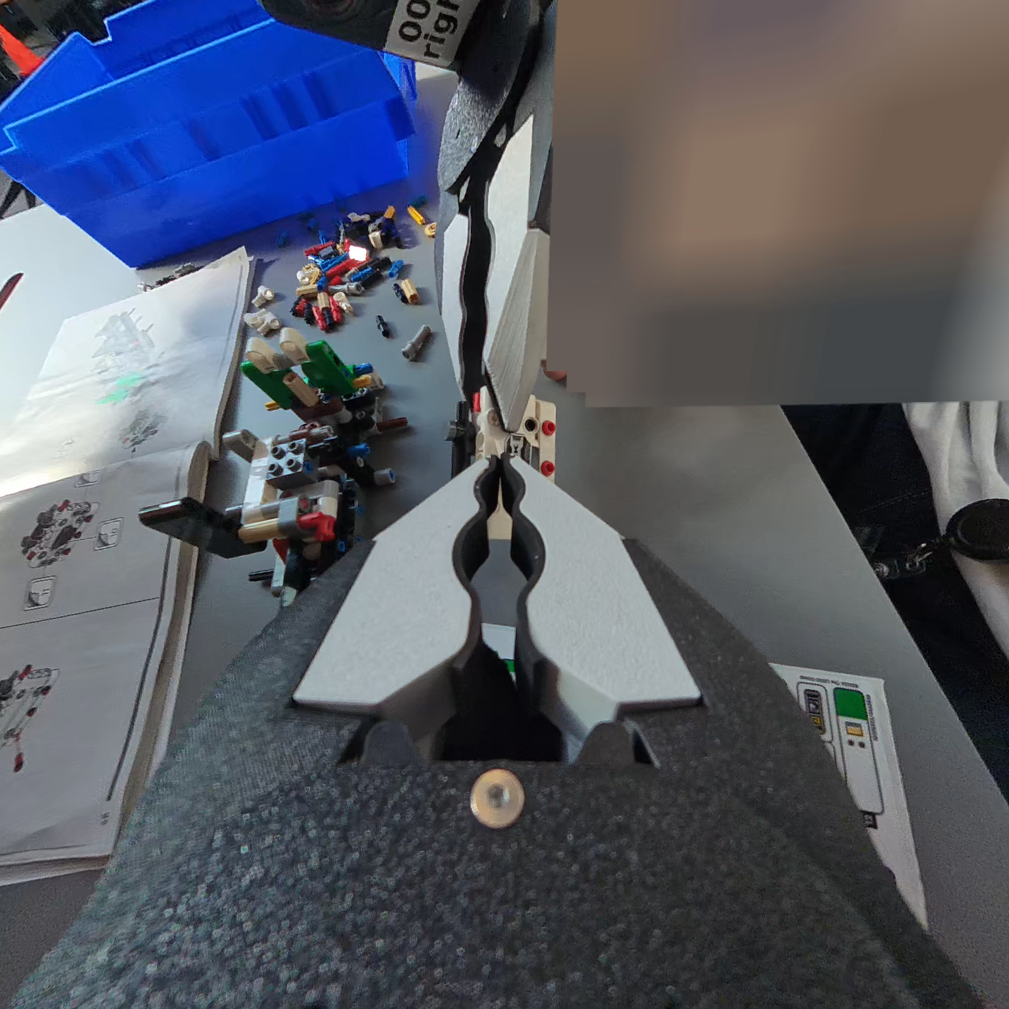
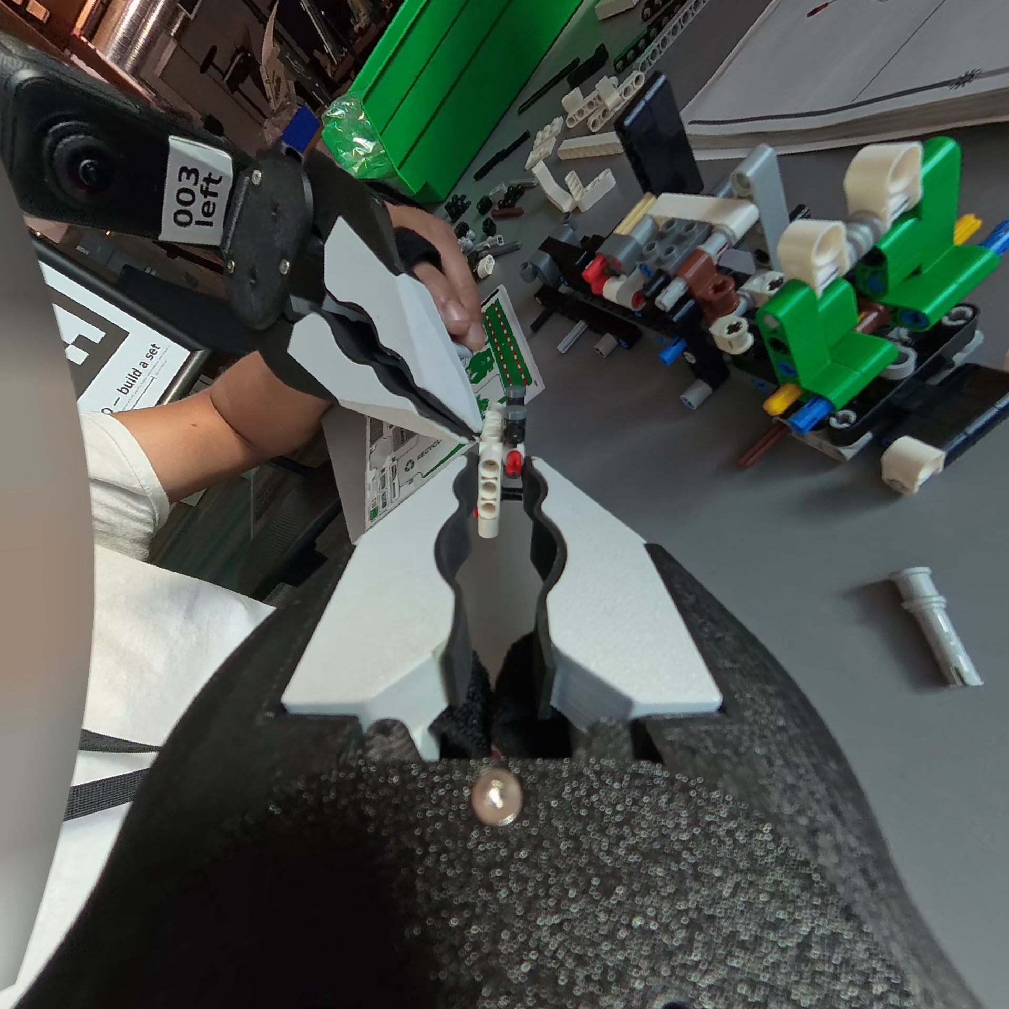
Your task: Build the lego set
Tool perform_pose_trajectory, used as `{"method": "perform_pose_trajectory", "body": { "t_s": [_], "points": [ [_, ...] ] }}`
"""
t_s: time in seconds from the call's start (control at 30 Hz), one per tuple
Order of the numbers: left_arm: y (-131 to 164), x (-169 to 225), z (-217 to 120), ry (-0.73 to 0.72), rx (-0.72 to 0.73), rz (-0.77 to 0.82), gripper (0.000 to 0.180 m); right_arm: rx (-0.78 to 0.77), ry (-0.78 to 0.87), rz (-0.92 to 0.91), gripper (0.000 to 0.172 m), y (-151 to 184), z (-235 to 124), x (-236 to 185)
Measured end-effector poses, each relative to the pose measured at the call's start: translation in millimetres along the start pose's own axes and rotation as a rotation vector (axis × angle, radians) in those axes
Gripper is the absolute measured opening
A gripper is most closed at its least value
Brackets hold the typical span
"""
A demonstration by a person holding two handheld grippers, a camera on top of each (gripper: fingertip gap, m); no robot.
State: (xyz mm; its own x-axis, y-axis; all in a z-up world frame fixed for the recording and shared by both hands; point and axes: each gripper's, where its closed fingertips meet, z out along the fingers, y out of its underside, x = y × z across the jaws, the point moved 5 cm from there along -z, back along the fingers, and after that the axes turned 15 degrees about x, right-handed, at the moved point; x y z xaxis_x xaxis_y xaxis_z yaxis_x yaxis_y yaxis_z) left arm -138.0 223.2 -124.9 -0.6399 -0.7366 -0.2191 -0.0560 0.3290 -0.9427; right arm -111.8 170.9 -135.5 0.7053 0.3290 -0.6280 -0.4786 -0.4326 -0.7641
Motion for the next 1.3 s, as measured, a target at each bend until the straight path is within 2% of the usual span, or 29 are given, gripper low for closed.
{"method": "perform_pose_trajectory", "body": {
  "t_s": [0.67, 1.3],
  "points": [
    [-2, 6, 5, -0.201, -0.052, 0.454, 0.000, 0.033, -0.011, 0.110, 0.014, -10, 0, 4],
    [-1, 8, 11, -0.339, -0.106, 0.683, 0.000, 0.063, 0.009, 0.149, 0.013, -15, -3, 7]
  ]
}}
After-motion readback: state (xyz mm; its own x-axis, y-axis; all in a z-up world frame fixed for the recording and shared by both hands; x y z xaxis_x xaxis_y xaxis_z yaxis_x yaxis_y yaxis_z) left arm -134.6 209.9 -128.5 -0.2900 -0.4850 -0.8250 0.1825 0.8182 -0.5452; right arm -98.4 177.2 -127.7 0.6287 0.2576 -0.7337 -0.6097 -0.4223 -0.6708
